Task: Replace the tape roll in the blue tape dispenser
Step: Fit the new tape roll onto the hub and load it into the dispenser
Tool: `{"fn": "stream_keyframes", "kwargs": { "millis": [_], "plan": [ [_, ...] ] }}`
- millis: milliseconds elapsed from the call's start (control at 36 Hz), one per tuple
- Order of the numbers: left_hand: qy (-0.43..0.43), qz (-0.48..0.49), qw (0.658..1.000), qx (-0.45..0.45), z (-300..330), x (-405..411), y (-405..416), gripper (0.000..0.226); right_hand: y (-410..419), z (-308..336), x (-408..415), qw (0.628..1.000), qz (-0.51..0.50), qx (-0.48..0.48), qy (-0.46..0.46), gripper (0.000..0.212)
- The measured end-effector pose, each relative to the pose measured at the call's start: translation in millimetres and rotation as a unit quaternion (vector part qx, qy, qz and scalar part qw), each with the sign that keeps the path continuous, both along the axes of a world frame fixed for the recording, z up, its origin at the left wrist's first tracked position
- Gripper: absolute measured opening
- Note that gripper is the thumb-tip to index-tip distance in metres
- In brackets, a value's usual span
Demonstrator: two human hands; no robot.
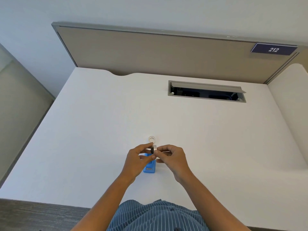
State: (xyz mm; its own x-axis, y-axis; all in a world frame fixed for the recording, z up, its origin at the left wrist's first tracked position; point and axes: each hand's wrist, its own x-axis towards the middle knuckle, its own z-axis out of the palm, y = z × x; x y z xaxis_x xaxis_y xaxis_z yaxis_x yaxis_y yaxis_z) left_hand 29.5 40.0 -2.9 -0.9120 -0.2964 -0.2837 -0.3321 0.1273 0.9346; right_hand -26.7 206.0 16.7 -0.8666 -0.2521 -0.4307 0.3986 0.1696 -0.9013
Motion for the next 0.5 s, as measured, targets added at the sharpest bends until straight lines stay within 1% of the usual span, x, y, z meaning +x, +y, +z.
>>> {"fn": "stream_keyframes", "kwargs": {
  "millis": [167, 500],
  "plan": [
    [-0.006, -0.020, 0.999, -0.041, -12, -1, -5, 0.049, -11, -10, 1, 0.998, 0.008, 0.055, 0.005, 0.014],
    [-0.006, -0.039, 0.996, -0.082, -33, -2, -13, 0.045, -22, -31, 5, 0.989, 0.007, 0.144, 0.026, 0.012]
  ]
}}
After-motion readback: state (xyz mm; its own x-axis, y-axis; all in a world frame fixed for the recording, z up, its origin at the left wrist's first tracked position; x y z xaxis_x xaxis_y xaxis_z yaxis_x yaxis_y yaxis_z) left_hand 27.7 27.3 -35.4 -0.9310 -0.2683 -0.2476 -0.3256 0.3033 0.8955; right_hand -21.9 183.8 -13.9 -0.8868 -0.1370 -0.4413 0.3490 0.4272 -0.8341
